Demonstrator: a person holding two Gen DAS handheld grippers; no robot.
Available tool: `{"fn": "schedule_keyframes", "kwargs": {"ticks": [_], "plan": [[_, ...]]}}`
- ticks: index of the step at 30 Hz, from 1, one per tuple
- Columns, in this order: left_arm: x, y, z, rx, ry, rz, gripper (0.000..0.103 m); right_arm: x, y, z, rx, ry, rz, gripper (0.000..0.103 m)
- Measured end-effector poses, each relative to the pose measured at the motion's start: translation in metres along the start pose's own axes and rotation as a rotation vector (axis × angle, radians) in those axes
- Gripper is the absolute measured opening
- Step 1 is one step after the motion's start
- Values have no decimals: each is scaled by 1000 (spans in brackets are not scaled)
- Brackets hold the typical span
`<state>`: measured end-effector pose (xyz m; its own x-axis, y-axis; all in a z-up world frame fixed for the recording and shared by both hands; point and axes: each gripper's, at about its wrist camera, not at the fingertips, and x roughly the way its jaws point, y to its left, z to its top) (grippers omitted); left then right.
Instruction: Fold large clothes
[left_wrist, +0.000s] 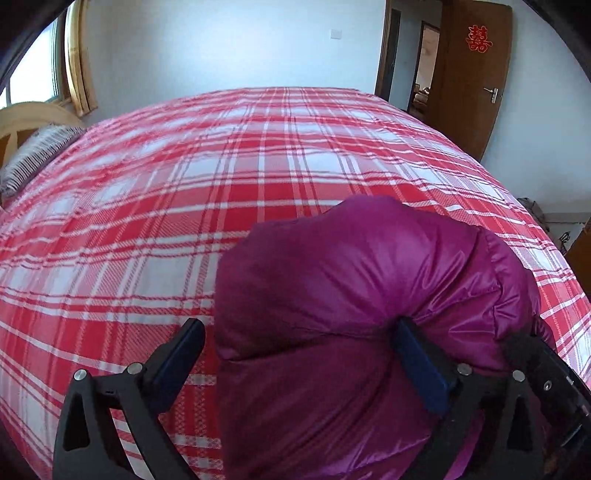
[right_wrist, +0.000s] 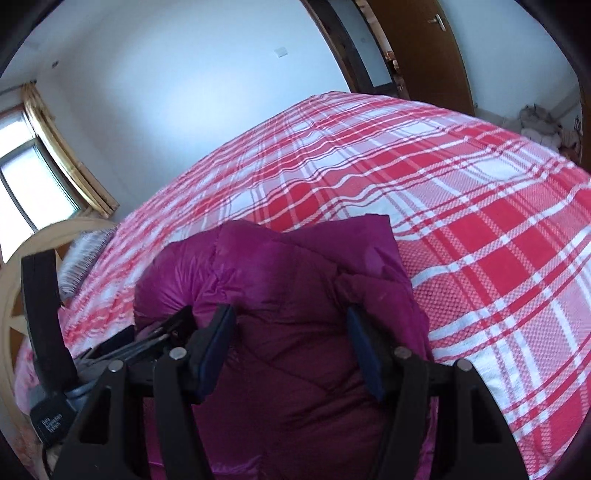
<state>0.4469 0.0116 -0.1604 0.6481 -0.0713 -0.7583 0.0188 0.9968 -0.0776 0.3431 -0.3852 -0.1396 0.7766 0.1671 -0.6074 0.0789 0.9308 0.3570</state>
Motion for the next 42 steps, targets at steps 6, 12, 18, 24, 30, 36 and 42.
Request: {"fn": "schedule_keyframes", "kwargs": {"ticks": [6,12,18,24,30,36,42], "plan": [[10,6,-1,-45,38,-50,102,9,-1,-1,-32,34,-45,65],[14,7,-2,-56,45,-67,102,14,-6,-3,-15,41,-31,65],[15,9,-3,-70,53,-87,102,17,-3,-5,-30,44,-52,66],[11,13,1,-85,58,-106,102,20,-2,-6,-41,51,-57,68],[-22,17,20,-154,13,-48,102,23,-3,-7,-43,53,-51,70],[-11,-16,30,-38,12,72,102,22,-2,-8,-43,43,-51,70],[16,5,18,-117,59,-17,102,20,-4,-8,-35,36,-36,70]]}}
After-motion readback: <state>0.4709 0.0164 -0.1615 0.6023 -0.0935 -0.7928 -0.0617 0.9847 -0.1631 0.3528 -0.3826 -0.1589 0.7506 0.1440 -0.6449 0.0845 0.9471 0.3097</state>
